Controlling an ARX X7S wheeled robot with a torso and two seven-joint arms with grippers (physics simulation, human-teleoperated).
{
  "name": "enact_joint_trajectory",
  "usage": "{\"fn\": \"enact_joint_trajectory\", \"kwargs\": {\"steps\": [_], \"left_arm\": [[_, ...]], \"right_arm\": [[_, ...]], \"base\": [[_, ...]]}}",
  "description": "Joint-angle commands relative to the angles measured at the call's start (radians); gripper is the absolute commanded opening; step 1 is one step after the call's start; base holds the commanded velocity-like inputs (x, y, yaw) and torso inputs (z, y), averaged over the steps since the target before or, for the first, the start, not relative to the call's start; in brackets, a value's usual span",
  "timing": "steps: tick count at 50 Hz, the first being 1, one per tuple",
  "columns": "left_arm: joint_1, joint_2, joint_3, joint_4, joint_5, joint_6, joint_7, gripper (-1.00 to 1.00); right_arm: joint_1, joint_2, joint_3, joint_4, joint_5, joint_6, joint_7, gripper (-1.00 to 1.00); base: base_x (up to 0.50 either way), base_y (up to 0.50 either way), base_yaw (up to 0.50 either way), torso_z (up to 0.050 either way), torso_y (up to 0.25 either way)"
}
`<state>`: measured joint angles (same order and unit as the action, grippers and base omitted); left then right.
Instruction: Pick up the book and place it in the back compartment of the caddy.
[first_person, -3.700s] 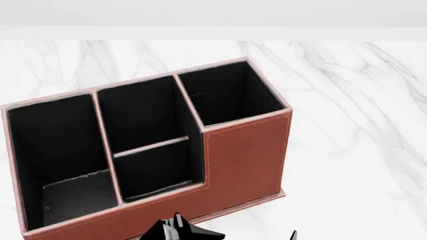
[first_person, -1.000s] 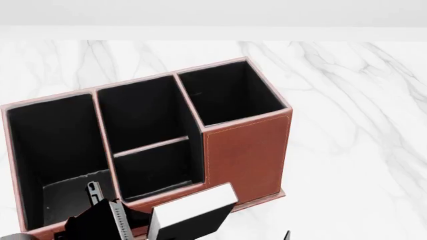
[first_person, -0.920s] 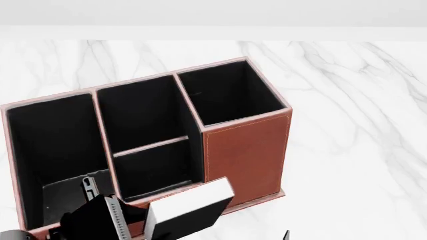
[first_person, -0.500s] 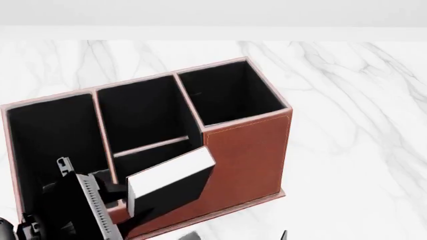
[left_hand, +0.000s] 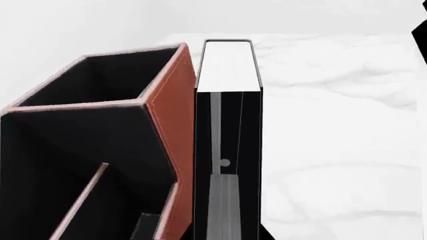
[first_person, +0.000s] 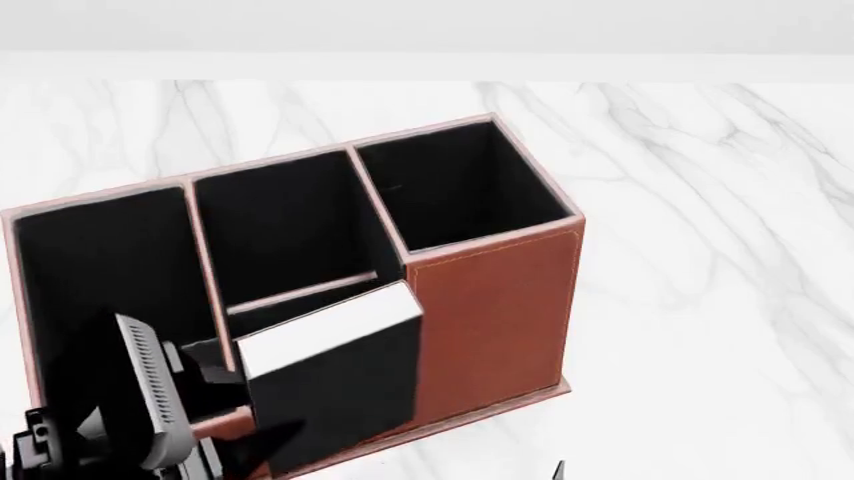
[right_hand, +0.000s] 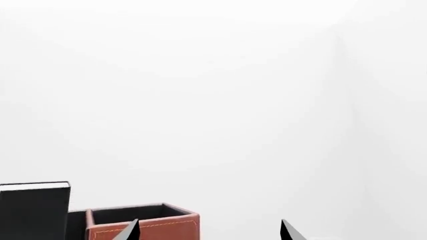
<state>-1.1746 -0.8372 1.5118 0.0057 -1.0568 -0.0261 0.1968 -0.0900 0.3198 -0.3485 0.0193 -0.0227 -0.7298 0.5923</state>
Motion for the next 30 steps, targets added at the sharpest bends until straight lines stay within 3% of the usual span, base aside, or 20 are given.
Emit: {"fn": "enact_joint_trajectory", "kwargs": {"steps": [1, 30], "left_arm": [[-0.018, 0.014, -0.05, -0.017, -0.137, -0.024, 0.105, -1.0], [-0.028, 0.023, -0.045, -0.007, -0.176, -0.072, 0.153, -1.0]], "right_arm": [[-0.001, -0.004, 0.005, -0.005, -0.019, 0.019, 0.015, 1.0], [0.003, -0.002, 0.001, -0.007, -0.017, 0.035, 0.025, 1.0]], "base": [[0.0, 0.0, 0.0, 0.0, 0.0], [0.0, 0.0, 0.0, 0.0, 0.001]]}}
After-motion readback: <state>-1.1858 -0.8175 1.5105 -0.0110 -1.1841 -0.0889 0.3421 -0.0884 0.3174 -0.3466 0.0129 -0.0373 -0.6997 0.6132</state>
